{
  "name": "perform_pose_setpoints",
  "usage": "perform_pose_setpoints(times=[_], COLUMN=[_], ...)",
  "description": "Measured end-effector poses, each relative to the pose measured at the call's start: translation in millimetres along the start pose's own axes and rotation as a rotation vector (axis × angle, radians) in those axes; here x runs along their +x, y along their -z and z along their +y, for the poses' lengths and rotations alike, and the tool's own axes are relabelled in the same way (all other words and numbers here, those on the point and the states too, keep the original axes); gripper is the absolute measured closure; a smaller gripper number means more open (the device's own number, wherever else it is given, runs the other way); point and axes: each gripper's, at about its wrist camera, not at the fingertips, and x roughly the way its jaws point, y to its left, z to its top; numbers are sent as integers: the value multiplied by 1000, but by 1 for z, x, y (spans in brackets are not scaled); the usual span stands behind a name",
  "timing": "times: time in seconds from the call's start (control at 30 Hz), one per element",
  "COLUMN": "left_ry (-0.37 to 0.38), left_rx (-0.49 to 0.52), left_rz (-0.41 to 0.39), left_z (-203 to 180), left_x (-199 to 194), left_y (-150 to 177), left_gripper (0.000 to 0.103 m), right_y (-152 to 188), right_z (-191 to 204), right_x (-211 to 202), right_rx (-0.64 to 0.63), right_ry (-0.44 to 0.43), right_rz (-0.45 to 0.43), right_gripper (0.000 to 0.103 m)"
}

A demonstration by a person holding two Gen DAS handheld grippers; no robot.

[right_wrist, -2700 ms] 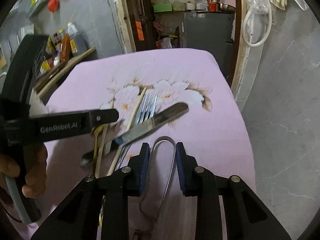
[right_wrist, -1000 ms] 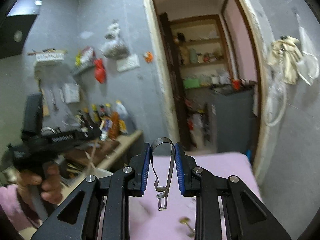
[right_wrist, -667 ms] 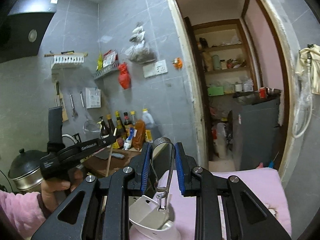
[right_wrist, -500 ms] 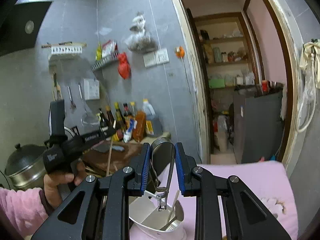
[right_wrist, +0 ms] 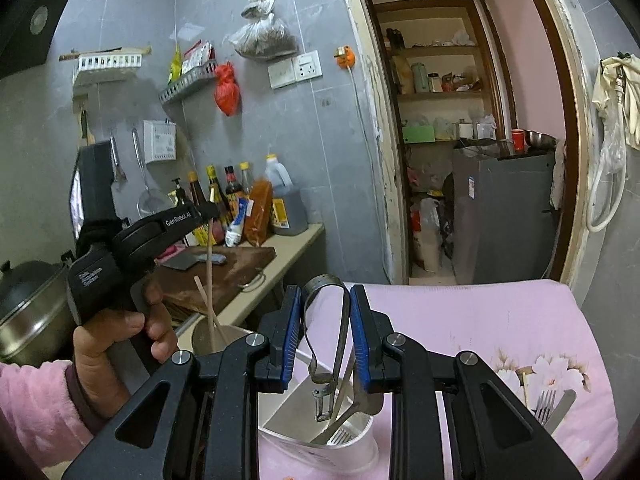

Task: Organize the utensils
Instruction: 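Carry the chopstick and the tongs over the white caddy with both grippers, then open both grippers to drop the chopstick and tongs into the caddy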

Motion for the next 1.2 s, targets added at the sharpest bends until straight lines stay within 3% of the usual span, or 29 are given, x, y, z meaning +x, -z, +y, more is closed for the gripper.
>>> perform_pose_setpoints(times=[0.23,0.67,0.77,0.9,1.07,1.2], left_ry=[-8,31,44,65,67,72], left_rx=[75,154,159,132,135,151], left_rz=[-36,61,89,102,112,103], left_z=[-9,-9,-10,-8,-12,-21], left_x=[-6,-9,-13,-22,-33,-48], left_y=[12,17,15,12,11,11], left_gripper=[98,98,97,65,62,40], right_y=[8,11,11,9,4,-1], right_z=[2,1,-1,-5,-15,-29], right_x=[6,6,1,-9,-33,-57], right_rx=[7,14,17,22,47,64], right_ry=[17,17,16,30,75,140], right_rz=[12,22,17,0,-51,-98], right_gripper=[81,81,75,70,52,41])
